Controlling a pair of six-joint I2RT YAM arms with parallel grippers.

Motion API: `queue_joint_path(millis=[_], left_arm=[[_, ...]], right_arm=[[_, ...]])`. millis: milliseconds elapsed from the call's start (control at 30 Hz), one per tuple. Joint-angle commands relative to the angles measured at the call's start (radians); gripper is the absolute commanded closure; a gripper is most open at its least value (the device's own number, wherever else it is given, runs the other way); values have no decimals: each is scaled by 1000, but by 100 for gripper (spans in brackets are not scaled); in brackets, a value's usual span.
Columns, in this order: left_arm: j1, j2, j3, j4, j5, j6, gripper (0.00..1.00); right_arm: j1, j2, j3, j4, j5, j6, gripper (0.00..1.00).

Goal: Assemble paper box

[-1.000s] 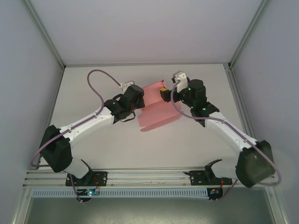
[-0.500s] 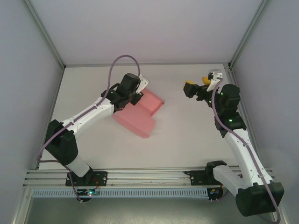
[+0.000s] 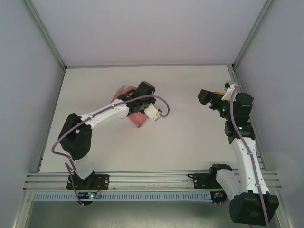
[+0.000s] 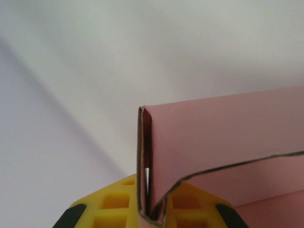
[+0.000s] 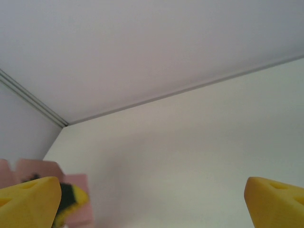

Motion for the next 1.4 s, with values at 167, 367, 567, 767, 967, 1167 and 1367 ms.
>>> queue_joint_path(millis=[167, 367, 567, 767, 967, 1167, 1367], left_arm=[[-91, 15, -9, -128, 164, 623, 100], [-140, 77, 114, -495, 379, 765, 78], [-186, 125, 205, -638, 429, 767, 73], [-194, 120, 163, -584, 421, 765, 37], [-205, 85, 115, -491, 431, 684, 0], [-217, -38, 3, -168, 584, 309, 0], [-236, -269, -123, 219, 548, -226, 0]], right_arm=[[-68, 53, -80, 186, -169, 170, 2], [-87, 118, -126, 322, -249, 270, 2], [-90, 126, -144, 327, -246, 254, 2], [-94, 108, -144, 293, -249, 221, 2], [-98, 80, -155, 254, -231, 178, 2], [-88, 57, -139, 159, -239, 60, 2], [37, 12, -73, -132, -66, -105, 2]])
